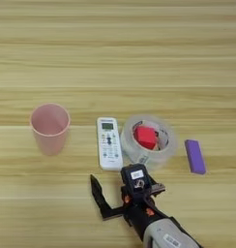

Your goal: Move the objects on the table

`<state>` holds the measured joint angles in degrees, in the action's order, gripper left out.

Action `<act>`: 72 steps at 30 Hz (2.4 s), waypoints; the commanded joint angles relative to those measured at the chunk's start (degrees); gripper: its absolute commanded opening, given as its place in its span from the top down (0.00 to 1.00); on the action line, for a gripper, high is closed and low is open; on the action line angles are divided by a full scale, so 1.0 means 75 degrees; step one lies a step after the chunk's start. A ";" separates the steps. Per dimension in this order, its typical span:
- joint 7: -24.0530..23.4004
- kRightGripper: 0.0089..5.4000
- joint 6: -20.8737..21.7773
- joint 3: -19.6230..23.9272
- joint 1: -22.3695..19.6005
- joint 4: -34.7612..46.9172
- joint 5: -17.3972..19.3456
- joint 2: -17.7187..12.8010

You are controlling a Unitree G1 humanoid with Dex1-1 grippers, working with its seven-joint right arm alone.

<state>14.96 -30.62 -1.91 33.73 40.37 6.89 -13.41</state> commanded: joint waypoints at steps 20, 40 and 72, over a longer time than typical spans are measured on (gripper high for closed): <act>-0.0561 0.01 0.0182 -0.0099 -0.0977 -0.0828 -0.0157 0.0554; -0.0885 0.01 0.0202 -0.0041 -0.1839 -0.1771 -0.0221 0.0810; -0.0918 0.46 0.0384 -0.0937 -0.1875 -0.2044 -0.0314 0.1172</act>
<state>8.00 -28.13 -7.57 19.54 24.11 4.60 -4.99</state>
